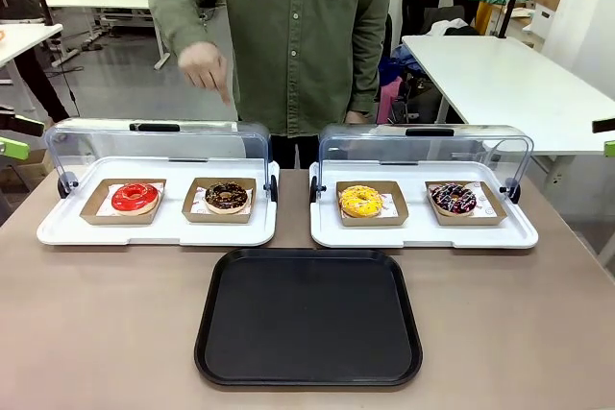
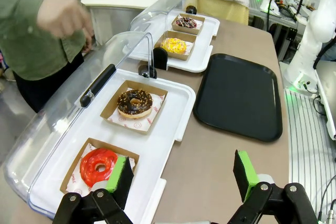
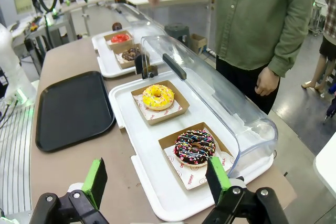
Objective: Move the second donut from the left to the tray.
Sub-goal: Pick up the Paper togo box containing the Donut indicated by the person and place it on the Handle tray.
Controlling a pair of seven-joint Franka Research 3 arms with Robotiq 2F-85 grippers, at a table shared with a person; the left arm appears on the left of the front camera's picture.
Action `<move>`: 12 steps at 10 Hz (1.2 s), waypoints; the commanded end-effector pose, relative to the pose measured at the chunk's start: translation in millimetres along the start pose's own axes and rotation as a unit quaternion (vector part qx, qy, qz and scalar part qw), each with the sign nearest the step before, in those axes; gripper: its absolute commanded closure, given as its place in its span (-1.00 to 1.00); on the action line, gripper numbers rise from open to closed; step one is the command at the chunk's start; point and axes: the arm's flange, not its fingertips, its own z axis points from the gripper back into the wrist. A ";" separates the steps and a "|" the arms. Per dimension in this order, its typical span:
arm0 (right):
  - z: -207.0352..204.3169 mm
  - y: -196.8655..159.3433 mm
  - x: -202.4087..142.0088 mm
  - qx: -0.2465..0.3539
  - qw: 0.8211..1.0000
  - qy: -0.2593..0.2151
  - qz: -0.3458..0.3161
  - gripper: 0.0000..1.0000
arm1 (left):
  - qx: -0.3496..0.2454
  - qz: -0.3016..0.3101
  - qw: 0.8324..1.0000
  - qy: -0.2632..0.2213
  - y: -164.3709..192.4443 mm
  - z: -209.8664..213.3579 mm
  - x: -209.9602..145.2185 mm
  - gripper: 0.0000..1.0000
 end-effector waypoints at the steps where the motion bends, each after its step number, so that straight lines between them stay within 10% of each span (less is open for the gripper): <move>1: 0.7 -1.6 3.9 0.001 1.000 -0.007 0.008 -1.00 | -0.005 -0.004 1.000 -0.005 -1.1 2.1 0.6 -1.00; 12: 0.7 -1.6 3.9 0.001 1.000 -0.007 0.008 -1.00 | -0.005 -0.004 1.000 -0.005 -1.1 2.1 0.6 -1.00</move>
